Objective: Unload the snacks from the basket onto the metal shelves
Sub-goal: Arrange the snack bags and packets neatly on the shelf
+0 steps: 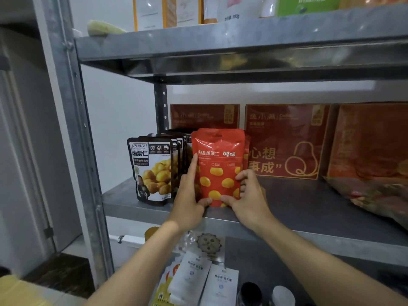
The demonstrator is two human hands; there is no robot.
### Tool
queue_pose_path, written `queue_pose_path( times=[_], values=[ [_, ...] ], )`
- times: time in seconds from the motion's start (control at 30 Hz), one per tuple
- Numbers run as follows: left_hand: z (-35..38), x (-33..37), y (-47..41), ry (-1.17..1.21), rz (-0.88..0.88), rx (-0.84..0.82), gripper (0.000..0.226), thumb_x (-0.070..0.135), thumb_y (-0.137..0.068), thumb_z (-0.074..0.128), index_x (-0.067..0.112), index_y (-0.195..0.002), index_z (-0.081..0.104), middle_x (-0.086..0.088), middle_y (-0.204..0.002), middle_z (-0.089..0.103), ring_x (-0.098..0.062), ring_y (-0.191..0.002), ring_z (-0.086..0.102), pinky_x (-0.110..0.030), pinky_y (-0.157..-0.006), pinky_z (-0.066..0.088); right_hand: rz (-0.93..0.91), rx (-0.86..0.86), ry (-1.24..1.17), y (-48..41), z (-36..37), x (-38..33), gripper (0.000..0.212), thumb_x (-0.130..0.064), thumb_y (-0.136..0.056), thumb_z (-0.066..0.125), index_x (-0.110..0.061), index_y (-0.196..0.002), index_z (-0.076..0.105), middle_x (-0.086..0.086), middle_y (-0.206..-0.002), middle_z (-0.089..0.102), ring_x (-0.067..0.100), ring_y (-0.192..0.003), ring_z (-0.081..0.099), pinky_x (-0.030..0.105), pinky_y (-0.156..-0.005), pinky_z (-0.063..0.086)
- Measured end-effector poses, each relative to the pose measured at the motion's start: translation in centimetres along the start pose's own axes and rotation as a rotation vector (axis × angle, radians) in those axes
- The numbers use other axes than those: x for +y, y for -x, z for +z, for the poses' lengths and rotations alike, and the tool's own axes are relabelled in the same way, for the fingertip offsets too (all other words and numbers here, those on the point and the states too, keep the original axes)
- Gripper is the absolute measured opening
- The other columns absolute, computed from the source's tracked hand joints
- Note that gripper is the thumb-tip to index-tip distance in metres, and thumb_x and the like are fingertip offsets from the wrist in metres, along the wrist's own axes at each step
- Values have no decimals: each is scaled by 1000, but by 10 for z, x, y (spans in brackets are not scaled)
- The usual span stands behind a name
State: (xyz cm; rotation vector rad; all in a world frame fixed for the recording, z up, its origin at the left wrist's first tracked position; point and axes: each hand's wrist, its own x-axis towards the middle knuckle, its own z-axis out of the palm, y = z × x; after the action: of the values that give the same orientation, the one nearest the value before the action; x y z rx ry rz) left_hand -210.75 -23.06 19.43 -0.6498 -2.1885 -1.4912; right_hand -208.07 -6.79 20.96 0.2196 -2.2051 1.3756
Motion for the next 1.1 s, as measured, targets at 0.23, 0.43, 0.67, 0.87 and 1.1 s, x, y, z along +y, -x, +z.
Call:
queue_pose_path(
  times=[0.23, 0.43, 0.67, 0.87, 1.1],
  values=[
    [-1, 4, 5, -5, -17, -3, 112, -5, -85, 66, 62, -145, -1, 7, -136, 36, -12, -129, 43, -48, -105, 45, -11, 5, 24, 7, 1, -5, 56, -12, -73, 85, -16, -106, 40, -14, -87, 48, 1, -71, 48, 15, -58, 44],
    [-1, 5, 7, -26, -32, -3, 109, -5, -86, 65, 57, -147, -1, 11, -133, 33, -9, -127, 41, -45, -107, 44, 3, -4, 13, 8, 0, -6, 56, -11, -73, 85, -14, -105, 39, -13, -85, 48, 1, -69, 47, 13, -58, 43],
    [-1, 7, 9, 1, -59, -11, 111, 0, -84, 70, 56, -147, -3, 12, -131, 31, -6, -126, 37, -44, -111, 38, 70, 54, -50, 13, -1, -14, 62, -17, -69, 88, -16, -107, 39, -12, -92, 56, 1, -80, 58, 14, -66, 47],
    [-1, 6, 7, 38, -68, -22, 120, 14, -79, 80, 62, -142, -10, 14, -138, 31, -7, -131, 37, -47, -111, 38, 250, 240, -231, -11, -14, -13, 62, -2, -81, 63, -18, -136, 41, -1, -121, 55, 18, -110, 52, 32, -91, 42],
    [-2, 2, 3, 62, -84, -73, 124, 25, -74, 84, 48, -149, -12, 14, -146, 32, -6, -135, 36, -42, -112, 37, 446, 109, -219, -52, -10, 14, 66, -16, -93, 42, -28, -155, 21, 5, -155, 36, 27, -140, 36, 46, -117, 28]
  ],
)
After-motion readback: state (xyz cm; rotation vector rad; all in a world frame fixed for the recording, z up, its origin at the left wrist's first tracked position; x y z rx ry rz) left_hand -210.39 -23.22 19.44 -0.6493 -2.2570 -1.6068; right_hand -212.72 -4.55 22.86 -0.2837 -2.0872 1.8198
